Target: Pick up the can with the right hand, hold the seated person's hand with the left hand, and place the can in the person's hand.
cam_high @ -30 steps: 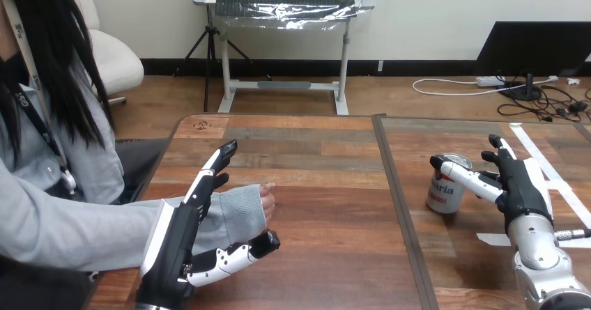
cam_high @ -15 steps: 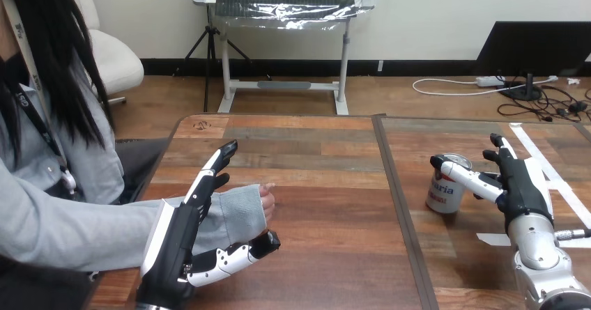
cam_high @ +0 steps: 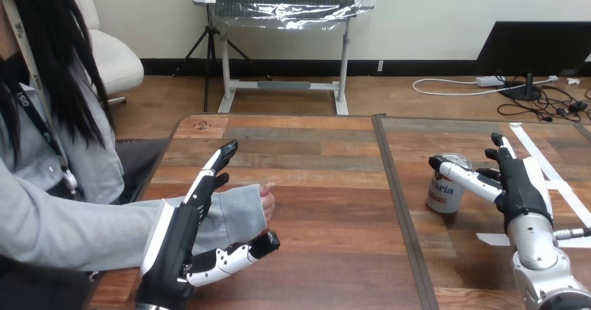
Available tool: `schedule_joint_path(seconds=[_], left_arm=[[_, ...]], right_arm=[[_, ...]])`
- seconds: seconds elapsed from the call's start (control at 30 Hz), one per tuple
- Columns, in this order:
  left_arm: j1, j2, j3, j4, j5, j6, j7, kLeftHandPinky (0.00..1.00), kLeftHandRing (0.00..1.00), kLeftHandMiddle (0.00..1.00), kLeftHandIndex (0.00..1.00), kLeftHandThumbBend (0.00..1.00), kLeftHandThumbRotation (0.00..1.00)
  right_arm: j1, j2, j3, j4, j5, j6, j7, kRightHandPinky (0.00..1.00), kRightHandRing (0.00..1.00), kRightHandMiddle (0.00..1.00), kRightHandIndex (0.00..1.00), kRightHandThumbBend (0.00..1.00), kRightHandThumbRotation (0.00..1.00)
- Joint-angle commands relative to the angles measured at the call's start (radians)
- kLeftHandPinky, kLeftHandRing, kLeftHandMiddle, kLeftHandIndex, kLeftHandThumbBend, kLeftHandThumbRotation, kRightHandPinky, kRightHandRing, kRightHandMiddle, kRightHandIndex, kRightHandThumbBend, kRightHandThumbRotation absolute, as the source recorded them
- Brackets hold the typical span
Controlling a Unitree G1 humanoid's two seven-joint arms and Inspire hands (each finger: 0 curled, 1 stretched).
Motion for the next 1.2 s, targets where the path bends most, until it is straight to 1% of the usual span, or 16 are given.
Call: schedule_joint_path(seconds=[0.0, 0.23, 0.3, 0.43, 0.73, 0.83, 0.87, 0.93, 1.13, 1.17], left_arm=[[-0.044, 0.01, 0.012, -0.019, -0.016, -0.022, -0.003, 0.91, 0.96, 0.94, 0.92, 1.0, 0.5], [-0.044, 0.01, 0.012, -0.019, -0.021, -0.021, -0.005, 0.9, 0.95, 0.94, 0.92, 1.0, 0.51], [-0.043, 0.009, 0.011, -0.019, -0.029, -0.019, -0.012, 0.9, 0.95, 0.94, 0.92, 1.0, 0.51], [-0.041, 0.009, 0.01, -0.02, -0.037, -0.023, -0.02, 0.91, 0.95, 0.94, 0.92, 1.0, 0.5], [-0.035, 0.011, 0.015, -0.031, -0.024, -0.022, -0.014, 0.91, 0.95, 0.94, 0.92, 1.0, 0.51], [-0.035, 0.009, 0.014, -0.029, -0.031, -0.024, -0.019, 0.91, 0.95, 0.94, 0.92, 1.0, 0.5], [-0.034, 0.009, 0.014, -0.029, -0.031, -0.024, -0.018, 0.91, 0.95, 0.94, 0.92, 1.0, 0.5], [-0.033, 0.008, 0.015, -0.03, -0.03, -0.024, -0.017, 0.91, 0.95, 0.94, 0.92, 1.0, 0.5], [-0.032, 0.006, 0.015, -0.027, -0.03, -0.026, -0.016, 0.9, 0.95, 0.94, 0.92, 1.0, 0.5], [-0.031, 0.006, 0.015, -0.027, -0.032, -0.025, -0.018, 0.9, 0.95, 0.94, 0.92, 1.0, 0.5]], right_arm=[[-0.104, -0.01, 0.007, -0.005, -0.004, -0.015, -0.013, 0.64, 0.77, 0.94, 0.99, 1.0, 0.5], [-0.109, -0.008, 0.011, -0.003, -0.008, -0.013, -0.013, 0.65, 0.77, 0.94, 0.99, 1.0, 0.5], [-0.11, -0.008, 0.011, -0.003, -0.009, -0.012, -0.013, 0.68, 0.8, 0.93, 0.99, 1.0, 0.5], [-0.113, -0.005, 0.002, -0.002, 0.002, -0.017, 0.004, 0.72, 0.83, 0.94, 0.99, 1.0, 0.49], [-0.12, -0.005, 0.009, 0.0, -0.004, -0.004, 0.009, 0.76, 0.86, 0.94, 1.0, 1.0, 0.49], [-0.122, -0.005, 0.01, 0.0, -0.007, -0.003, 0.006, 0.75, 0.84, 0.94, 1.0, 1.0, 0.49], [-0.122, -0.005, 0.011, 0.0, -0.008, -0.003, 0.005, 0.72, 0.8, 0.94, 0.99, 1.0, 0.49], [-0.122, -0.005, 0.011, 0.001, -0.009, -0.004, 0.005, 0.7, 0.78, 0.94, 0.99, 1.0, 0.49], [-0.125, -0.004, 0.005, 0.002, -0.001, 0.002, 0.018, 0.71, 0.78, 0.94, 0.99, 1.0, 0.47], [-0.125, -0.004, 0.006, 0.002, -0.001, 0.003, 0.018, 0.71, 0.79, 0.94, 1.0, 1.0, 0.47]])
